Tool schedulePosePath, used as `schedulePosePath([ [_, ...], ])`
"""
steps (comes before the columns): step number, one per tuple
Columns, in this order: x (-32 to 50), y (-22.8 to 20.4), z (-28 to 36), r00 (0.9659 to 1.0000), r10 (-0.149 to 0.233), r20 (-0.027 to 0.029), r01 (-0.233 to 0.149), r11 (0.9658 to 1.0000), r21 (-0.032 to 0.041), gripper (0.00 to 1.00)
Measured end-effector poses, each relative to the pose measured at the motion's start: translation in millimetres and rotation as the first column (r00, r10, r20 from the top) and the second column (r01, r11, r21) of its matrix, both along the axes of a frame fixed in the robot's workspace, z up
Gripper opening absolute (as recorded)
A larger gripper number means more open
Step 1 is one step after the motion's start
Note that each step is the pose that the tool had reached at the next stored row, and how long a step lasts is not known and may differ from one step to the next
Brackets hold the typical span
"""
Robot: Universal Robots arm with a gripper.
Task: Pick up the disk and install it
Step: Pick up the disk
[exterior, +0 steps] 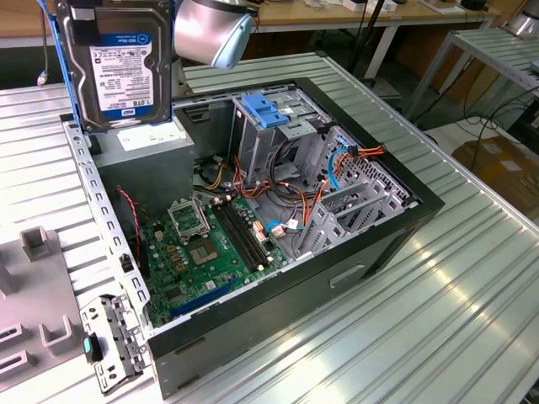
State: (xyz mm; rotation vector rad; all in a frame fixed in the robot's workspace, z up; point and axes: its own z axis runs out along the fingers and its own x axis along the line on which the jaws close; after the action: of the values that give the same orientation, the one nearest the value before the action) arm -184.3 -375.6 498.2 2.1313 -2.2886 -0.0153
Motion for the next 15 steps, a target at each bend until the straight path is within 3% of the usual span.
schedulePosePath([
  [6, 21.8, -1.1, 0.0, 1.0000, -0.001, -0.0008, 0.001, 1.0000, 0.0000, 0.37],
  [15, 30.0, -6.9, 0.0, 1.0000, -0.002, -0.0009, 0.002, 1.0000, 0.0001, 0.37],
])
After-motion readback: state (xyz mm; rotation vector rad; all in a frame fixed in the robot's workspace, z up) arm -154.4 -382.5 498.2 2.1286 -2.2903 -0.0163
